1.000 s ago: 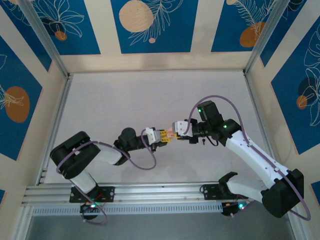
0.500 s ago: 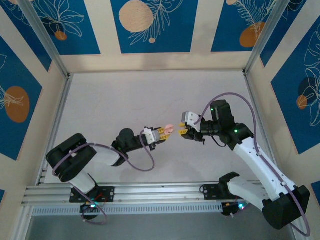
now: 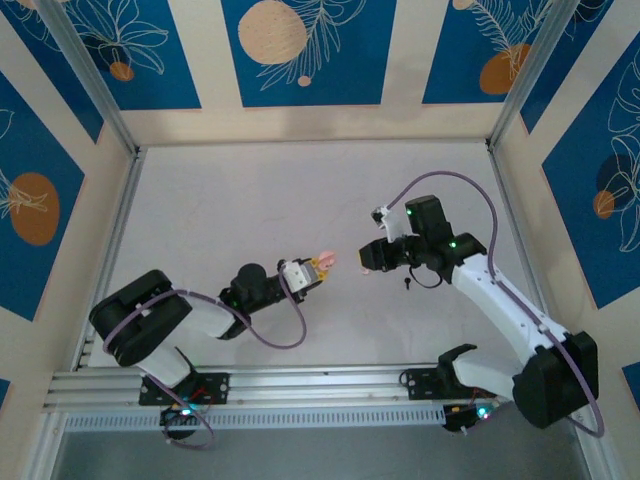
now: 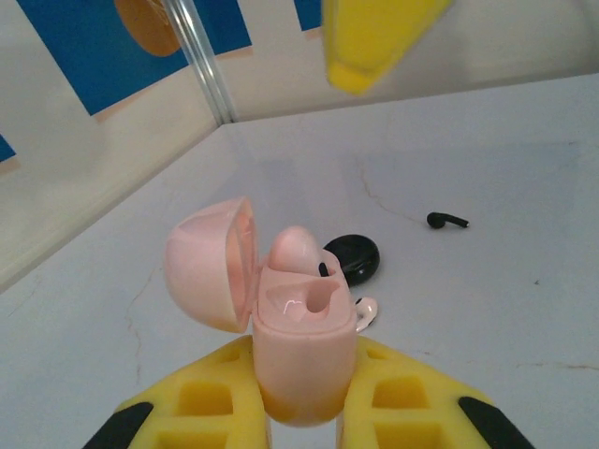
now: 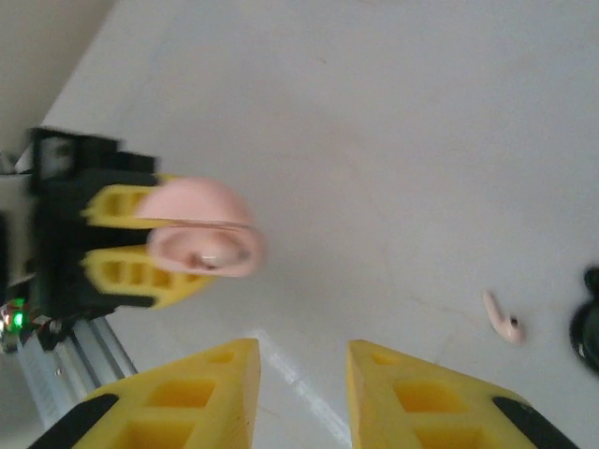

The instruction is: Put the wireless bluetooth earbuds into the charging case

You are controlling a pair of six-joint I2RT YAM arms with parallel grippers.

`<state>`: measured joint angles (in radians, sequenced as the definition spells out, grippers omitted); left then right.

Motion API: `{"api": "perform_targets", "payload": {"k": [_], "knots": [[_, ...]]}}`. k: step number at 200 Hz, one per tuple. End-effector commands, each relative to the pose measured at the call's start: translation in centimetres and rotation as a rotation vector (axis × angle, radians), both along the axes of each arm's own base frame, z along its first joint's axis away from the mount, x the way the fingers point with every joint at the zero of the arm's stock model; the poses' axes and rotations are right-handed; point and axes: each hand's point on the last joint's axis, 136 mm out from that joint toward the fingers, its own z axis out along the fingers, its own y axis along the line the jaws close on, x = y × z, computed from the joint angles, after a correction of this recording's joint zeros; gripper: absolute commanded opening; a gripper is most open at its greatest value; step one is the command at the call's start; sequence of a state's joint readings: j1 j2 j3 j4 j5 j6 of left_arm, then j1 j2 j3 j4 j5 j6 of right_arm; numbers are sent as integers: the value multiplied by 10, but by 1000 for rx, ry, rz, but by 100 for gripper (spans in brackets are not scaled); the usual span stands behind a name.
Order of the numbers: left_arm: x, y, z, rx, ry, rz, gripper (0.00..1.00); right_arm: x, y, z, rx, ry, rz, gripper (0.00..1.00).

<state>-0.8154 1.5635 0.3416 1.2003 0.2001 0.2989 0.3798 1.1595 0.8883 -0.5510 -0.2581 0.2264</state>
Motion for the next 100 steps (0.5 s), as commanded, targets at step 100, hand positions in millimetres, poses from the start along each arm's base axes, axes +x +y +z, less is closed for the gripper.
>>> {"api": "perform_targets", "payload": {"k": [100], "knots": [[4, 9, 8, -13, -31, 45, 15, -6, -10, -112, -104, 645, -473, 42]]}}
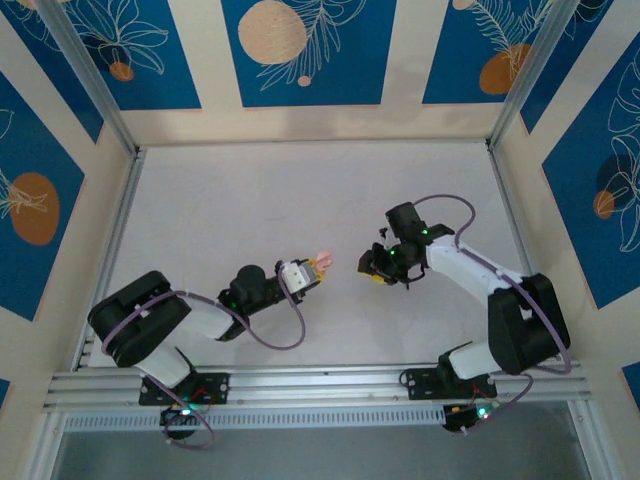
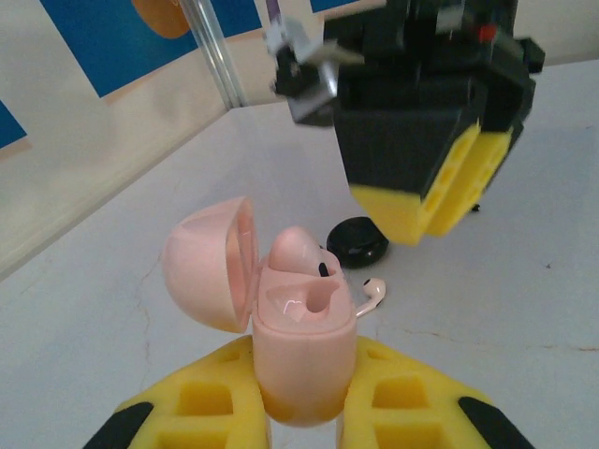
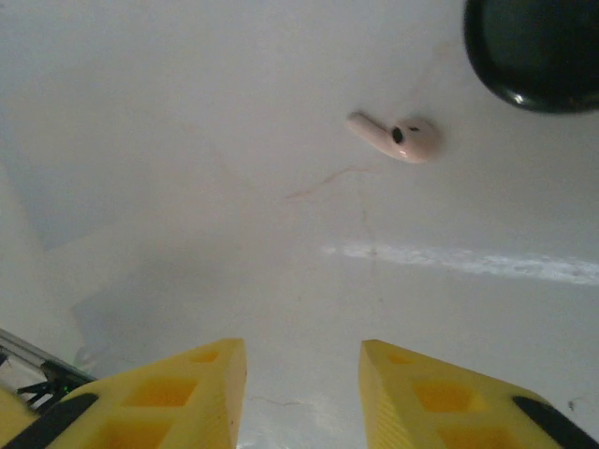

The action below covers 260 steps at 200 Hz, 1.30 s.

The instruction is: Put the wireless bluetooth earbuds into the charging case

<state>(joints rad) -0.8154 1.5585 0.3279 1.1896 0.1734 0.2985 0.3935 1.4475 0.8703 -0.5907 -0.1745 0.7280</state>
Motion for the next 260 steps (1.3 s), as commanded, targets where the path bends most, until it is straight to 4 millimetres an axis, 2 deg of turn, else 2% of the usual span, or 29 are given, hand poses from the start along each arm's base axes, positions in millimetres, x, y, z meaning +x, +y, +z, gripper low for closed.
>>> {"api": "perform_targets", "payload": {"k": [1, 48, 110, 187, 208, 235, 260], "knots": [[3, 4, 14, -28, -43, 18, 15, -1, 1, -14, -18, 68, -46, 42], [4, 5, 16, -22, -46, 22, 15, 15, -1, -33, -38, 89, -49, 45], [4, 4, 17, -11, -54, 21, 15, 48, 3, -46, -23, 65, -36, 45], [5, 6, 19, 11, -65, 33, 15, 93, 24, -33, 19, -19, 15, 44], [6, 7, 18, 17, -65, 35, 15, 92, 25, -29, -10, -16, 37, 44], [6, 7, 18, 18, -62, 34, 15, 85, 13, -16, -154, -27, 61, 44], [5, 6, 17, 20, -59, 31, 15, 71, 6, -12, -258, 5, 87, 43]]}}
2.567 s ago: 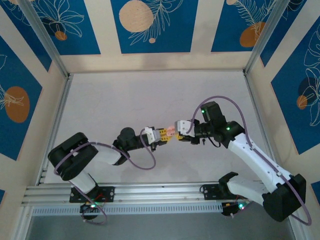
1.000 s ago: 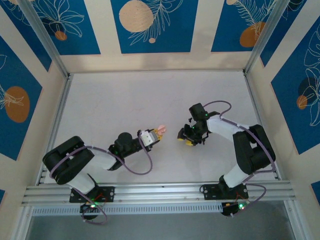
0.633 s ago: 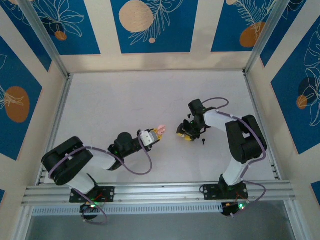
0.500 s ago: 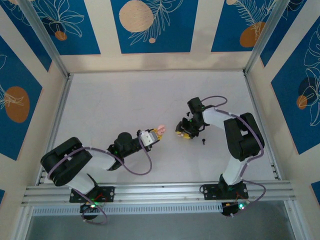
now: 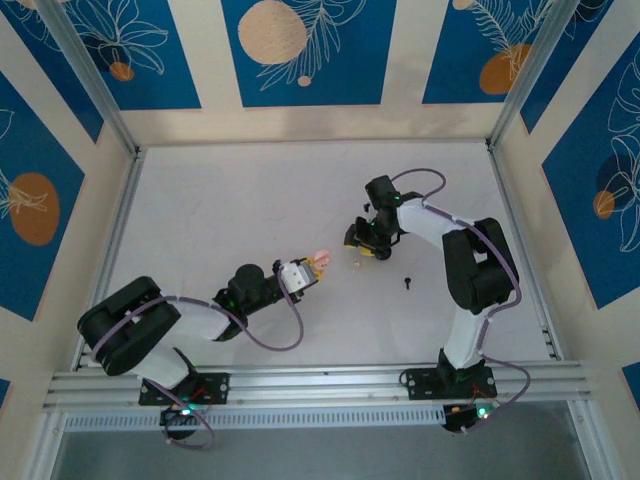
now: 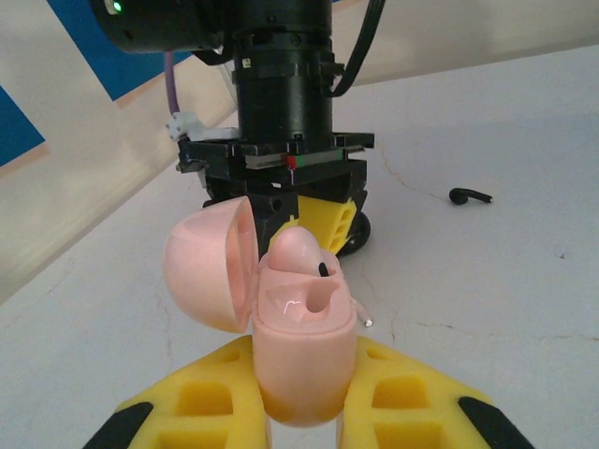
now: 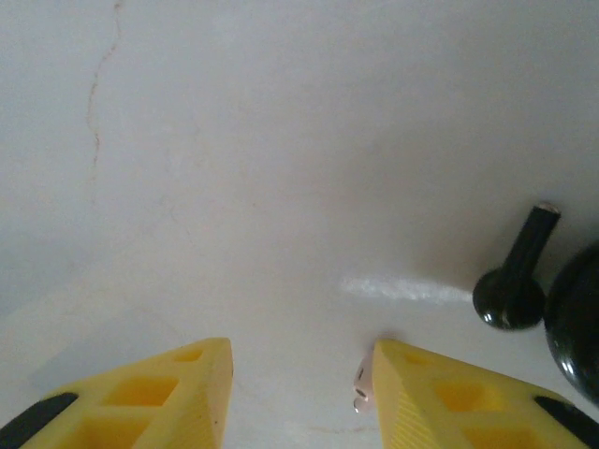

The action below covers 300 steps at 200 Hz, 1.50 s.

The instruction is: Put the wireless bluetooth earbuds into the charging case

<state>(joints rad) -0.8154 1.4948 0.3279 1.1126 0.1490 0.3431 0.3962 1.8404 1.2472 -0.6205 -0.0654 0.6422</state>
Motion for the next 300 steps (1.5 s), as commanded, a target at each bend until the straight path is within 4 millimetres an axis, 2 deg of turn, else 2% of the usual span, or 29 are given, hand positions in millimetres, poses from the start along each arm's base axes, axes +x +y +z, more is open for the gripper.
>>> {"api": "perform_targets", "payload": {"k": [1, 32, 133, 177, 228, 248, 300], "knots": [[5, 1, 12, -17, -30, 12, 15, -22, -14, 9, -140, 40, 34, 42], [4, 0, 12, -19, -27, 7, 15, -28, -18, 7, -192, 72, 29, 40], [3, 2, 13, -14, -26, 10, 15, -18, -3, -17, -171, 117, 50, 36], [3, 3, 13, -7, -29, 15, 15, -20, -2, -26, -201, 139, 67, 33], [3, 3, 12, -7, -27, 12, 15, -26, -4, -31, -243, 157, 76, 32], [3, 3, 12, -7, -24, 13, 15, -26, -7, -32, -265, 153, 80, 27], [2, 3, 12, -8, -22, 10, 15, -21, -10, -36, -270, 128, 76, 23]]}}
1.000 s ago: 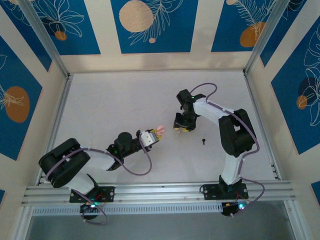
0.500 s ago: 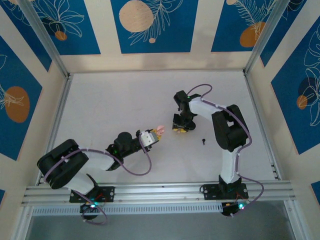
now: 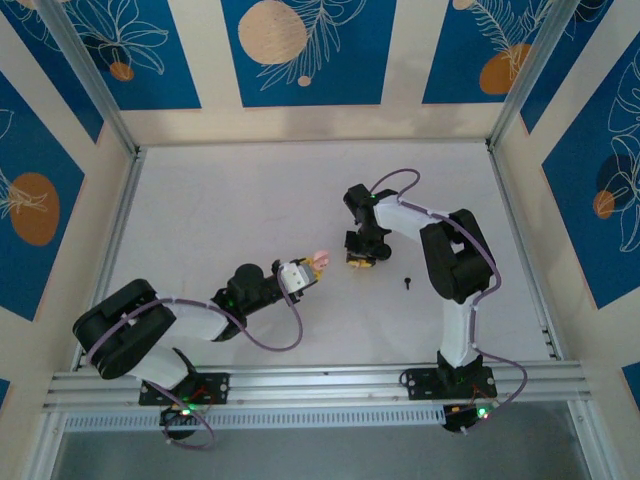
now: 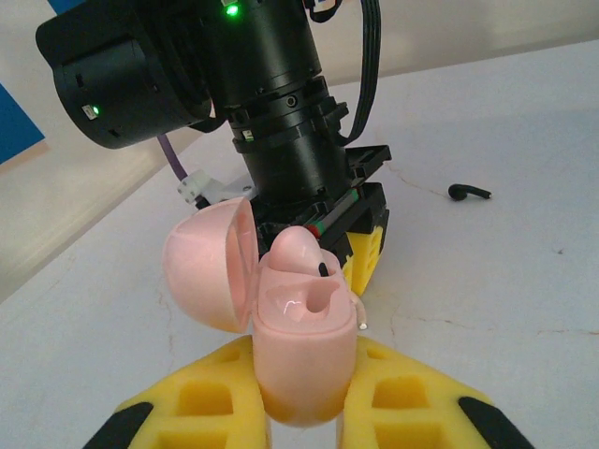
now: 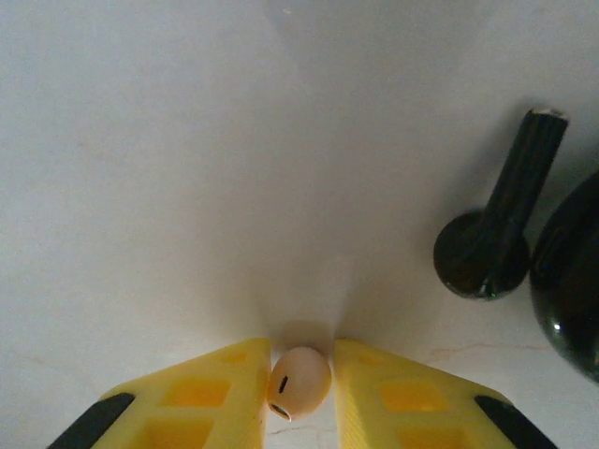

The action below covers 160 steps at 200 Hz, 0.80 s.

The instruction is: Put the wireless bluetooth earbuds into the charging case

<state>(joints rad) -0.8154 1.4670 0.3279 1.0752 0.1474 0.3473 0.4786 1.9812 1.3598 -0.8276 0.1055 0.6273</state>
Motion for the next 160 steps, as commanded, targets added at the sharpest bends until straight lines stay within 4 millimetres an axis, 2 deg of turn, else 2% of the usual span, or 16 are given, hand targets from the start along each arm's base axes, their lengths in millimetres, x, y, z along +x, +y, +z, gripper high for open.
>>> {"api": "perform_targets", "payload": {"k": [1, 33, 63, 124, 160], "knots": [[3, 2, 10, -16, -24, 9, 15, 4, -2, -2, -16, -8, 9, 23], [3, 1, 8, -11, -18, 6, 15, 8, 2, 3, 20, -58, 19, 21], [5, -1, 4, -8, -2, 4, 15, 13, 6, 20, 67, -170, 39, 19], [7, -15, -9, -23, 106, -25, 15, 9, 1, 71, 67, -454, 163, 18], [10, -24, -2, -102, 125, -46, 15, -1, 7, 108, 117, -640, 241, 18]]}}
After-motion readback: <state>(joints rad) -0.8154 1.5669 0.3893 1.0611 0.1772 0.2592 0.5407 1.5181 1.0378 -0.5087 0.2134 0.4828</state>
